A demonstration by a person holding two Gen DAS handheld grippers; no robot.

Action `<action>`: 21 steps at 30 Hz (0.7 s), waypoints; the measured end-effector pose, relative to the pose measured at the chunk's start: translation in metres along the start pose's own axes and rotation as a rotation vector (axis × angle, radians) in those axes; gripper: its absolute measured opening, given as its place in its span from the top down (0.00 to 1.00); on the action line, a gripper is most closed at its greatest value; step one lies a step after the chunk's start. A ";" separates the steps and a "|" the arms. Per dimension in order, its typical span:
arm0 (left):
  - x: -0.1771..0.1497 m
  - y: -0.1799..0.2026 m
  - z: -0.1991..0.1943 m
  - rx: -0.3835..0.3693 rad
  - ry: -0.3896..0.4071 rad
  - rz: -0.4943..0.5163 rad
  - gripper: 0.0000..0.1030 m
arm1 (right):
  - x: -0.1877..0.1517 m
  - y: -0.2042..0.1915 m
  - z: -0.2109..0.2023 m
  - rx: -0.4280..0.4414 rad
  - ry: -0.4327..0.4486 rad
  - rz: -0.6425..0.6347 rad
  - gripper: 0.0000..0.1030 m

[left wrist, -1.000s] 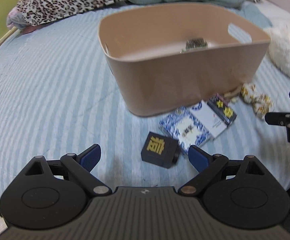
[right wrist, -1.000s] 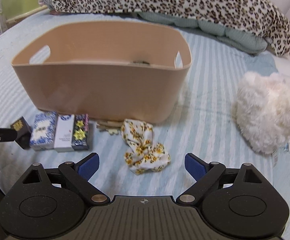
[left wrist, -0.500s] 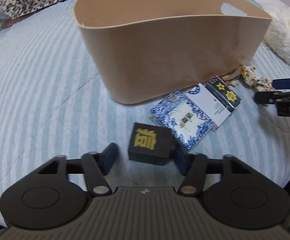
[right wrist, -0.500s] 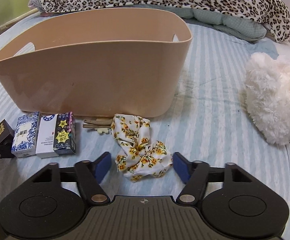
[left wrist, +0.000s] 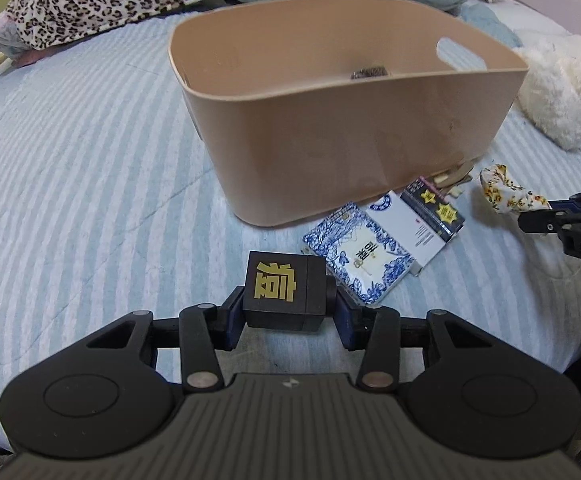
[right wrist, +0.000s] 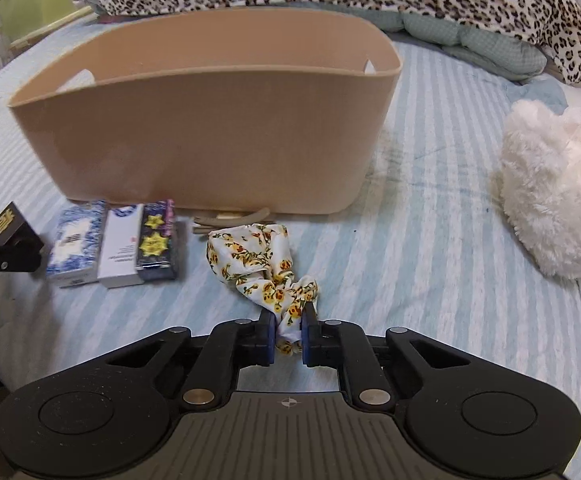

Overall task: Organize objects
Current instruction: 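Grasp the black gold-printed box with the left tool while the right tool grasps the floral scrunchie, then lift both items over the basket and open both tools to release them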

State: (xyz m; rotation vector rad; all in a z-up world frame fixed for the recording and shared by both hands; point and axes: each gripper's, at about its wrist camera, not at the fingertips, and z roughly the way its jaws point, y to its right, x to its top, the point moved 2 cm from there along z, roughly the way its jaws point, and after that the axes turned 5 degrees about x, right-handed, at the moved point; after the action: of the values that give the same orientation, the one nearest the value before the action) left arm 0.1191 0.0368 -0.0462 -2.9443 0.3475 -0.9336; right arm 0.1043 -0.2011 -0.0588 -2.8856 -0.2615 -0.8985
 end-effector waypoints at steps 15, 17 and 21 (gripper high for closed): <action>0.015 -0.004 -0.056 -0.007 0.144 -0.031 0.54 | 0.019 -0.003 -0.073 0.037 0.181 0.021 0.89; 0.021 -0.005 -0.065 -0.006 0.174 -0.034 0.54 | 0.025 -0.002 -0.080 0.041 0.207 0.024 0.89; 0.036 -0.007 -0.082 -0.005 0.234 -0.040 0.54 | 0.038 0.000 -0.093 0.048 0.258 0.034 0.89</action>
State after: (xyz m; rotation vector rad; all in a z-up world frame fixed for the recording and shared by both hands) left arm 0.1022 0.0388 0.0417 -2.8610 0.2984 -1.2878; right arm 0.0839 -0.2106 0.0394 -2.6840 -0.2059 -1.2241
